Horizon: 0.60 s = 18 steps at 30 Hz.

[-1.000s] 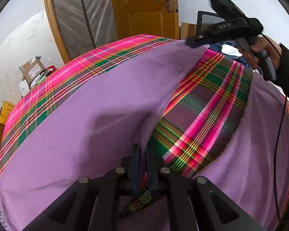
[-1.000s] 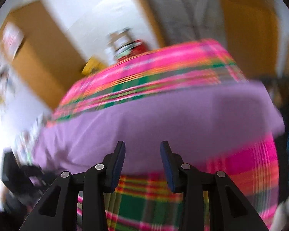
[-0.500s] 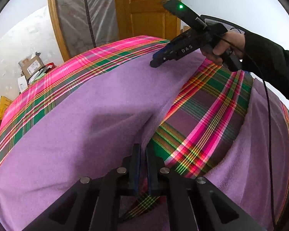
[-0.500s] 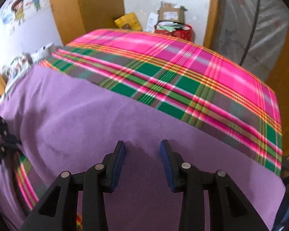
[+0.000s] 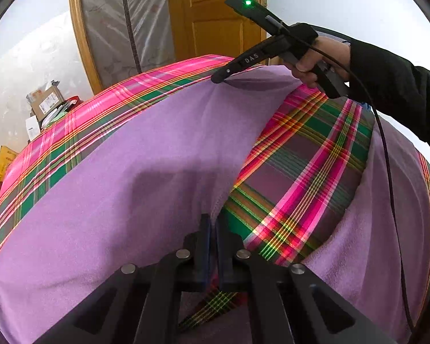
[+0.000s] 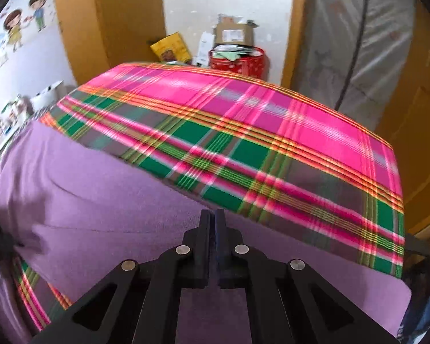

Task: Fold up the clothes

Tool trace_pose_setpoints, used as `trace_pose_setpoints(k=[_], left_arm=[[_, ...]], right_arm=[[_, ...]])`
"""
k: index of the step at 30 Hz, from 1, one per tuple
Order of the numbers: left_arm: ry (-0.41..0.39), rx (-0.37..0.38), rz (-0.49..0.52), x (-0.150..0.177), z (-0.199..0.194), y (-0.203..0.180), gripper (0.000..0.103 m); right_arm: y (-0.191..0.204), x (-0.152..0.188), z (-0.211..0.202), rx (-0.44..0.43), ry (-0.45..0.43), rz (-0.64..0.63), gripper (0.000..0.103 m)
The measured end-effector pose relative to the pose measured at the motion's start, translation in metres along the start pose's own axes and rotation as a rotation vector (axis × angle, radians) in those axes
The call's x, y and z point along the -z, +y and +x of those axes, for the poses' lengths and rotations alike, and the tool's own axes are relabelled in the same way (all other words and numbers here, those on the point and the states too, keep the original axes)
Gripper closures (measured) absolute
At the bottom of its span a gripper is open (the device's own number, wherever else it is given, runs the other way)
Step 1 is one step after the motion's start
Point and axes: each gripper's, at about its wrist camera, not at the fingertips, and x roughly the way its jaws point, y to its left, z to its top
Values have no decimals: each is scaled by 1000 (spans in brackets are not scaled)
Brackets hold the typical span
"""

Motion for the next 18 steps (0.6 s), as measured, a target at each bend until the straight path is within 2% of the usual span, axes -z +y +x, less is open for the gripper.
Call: trace_pose_setpoints(k=[3, 6, 8, 9, 18], left_arm=[[0, 0, 8, 0, 0, -1, 100], [-4, 5, 7, 1, 0, 0, 100], [-4, 11, 2, 1, 0, 2, 100], [-4, 14, -2, 1, 0, 3, 100], [1, 8, -10, -1, 1, 2, 99]], right_arm=[[-2, -1, 4, 3, 28, -5, 98], [-8, -2, -6, -33, -11, 30, 87], [-9, -5, -15, -65, -50, 52, 69], [-6, -7, -15, -71, -56, 41, 67], [46, -35, 23, -135, 33, -168, 66]])
